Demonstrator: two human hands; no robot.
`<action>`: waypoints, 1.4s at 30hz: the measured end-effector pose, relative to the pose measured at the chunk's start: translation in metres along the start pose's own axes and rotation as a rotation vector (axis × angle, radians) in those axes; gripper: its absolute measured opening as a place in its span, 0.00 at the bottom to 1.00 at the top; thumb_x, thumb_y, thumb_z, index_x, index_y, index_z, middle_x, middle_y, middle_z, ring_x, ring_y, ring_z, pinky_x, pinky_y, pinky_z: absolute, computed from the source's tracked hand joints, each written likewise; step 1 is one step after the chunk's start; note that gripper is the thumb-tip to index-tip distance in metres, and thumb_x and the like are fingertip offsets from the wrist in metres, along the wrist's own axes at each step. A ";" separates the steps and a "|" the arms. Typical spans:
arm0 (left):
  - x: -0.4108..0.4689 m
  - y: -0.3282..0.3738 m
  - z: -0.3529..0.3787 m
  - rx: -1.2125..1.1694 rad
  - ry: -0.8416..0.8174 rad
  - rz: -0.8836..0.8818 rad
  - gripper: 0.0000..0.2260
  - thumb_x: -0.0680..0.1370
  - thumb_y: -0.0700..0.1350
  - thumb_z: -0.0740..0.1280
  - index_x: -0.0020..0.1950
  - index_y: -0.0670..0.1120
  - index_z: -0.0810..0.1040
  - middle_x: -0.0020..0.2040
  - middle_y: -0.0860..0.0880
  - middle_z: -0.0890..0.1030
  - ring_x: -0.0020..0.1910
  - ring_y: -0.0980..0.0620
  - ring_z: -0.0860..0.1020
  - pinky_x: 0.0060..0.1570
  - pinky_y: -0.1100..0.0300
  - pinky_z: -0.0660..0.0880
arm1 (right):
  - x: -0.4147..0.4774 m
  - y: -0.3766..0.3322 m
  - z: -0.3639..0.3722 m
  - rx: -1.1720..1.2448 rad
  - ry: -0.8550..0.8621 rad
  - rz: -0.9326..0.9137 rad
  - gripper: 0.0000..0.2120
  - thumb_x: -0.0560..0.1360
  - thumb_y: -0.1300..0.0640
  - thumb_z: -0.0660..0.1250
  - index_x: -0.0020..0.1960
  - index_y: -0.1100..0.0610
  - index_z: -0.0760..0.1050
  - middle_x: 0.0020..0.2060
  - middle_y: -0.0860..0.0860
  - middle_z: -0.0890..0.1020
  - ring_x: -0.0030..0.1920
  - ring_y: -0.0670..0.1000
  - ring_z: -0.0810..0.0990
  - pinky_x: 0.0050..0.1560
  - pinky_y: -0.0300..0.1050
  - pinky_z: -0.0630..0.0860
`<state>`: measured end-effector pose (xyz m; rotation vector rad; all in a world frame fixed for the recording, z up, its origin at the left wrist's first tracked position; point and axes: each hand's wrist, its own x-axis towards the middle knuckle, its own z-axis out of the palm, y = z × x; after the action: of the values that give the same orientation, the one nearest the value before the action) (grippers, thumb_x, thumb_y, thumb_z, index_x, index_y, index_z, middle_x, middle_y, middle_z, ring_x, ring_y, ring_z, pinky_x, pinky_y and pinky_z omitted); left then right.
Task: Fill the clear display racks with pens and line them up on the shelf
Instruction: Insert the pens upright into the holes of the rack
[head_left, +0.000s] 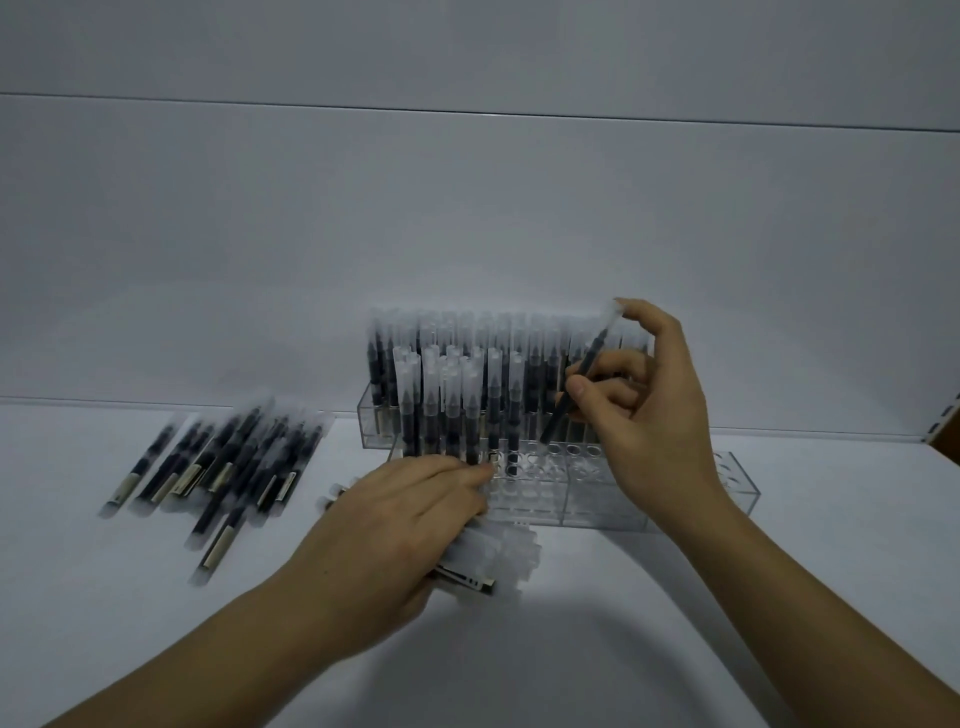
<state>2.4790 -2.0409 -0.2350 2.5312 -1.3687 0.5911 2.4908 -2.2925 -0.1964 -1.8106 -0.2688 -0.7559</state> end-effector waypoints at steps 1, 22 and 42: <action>0.000 0.000 0.001 -0.001 0.004 -0.001 0.24 0.67 0.37 0.75 0.62 0.47 0.78 0.69 0.51 0.77 0.67 0.51 0.74 0.70 0.57 0.68 | 0.000 -0.001 0.001 -0.019 -0.002 -0.018 0.31 0.77 0.64 0.72 0.74 0.45 0.64 0.38 0.48 0.78 0.33 0.54 0.79 0.46 0.60 0.84; 0.009 0.011 -0.011 -0.020 0.072 -0.122 0.26 0.64 0.34 0.71 0.62 0.45 0.78 0.55 0.52 0.81 0.53 0.50 0.79 0.48 0.55 0.80 | 0.005 -0.002 0.011 -0.197 0.007 -0.190 0.17 0.73 0.59 0.78 0.59 0.53 0.78 0.40 0.47 0.81 0.39 0.48 0.82 0.43 0.37 0.81; 0.006 0.012 -0.010 -0.212 0.343 -0.197 0.15 0.66 0.31 0.71 0.51 0.43 0.80 0.49 0.53 0.75 0.43 0.59 0.74 0.43 0.71 0.70 | -0.018 -0.013 0.013 -0.356 -0.033 -0.443 0.11 0.77 0.62 0.71 0.59 0.58 0.79 0.49 0.44 0.79 0.49 0.44 0.79 0.49 0.35 0.75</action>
<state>2.4699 -2.0485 -0.2238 2.2335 -0.9933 0.7542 2.4749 -2.2721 -0.1997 -2.1295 -0.6007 -1.1395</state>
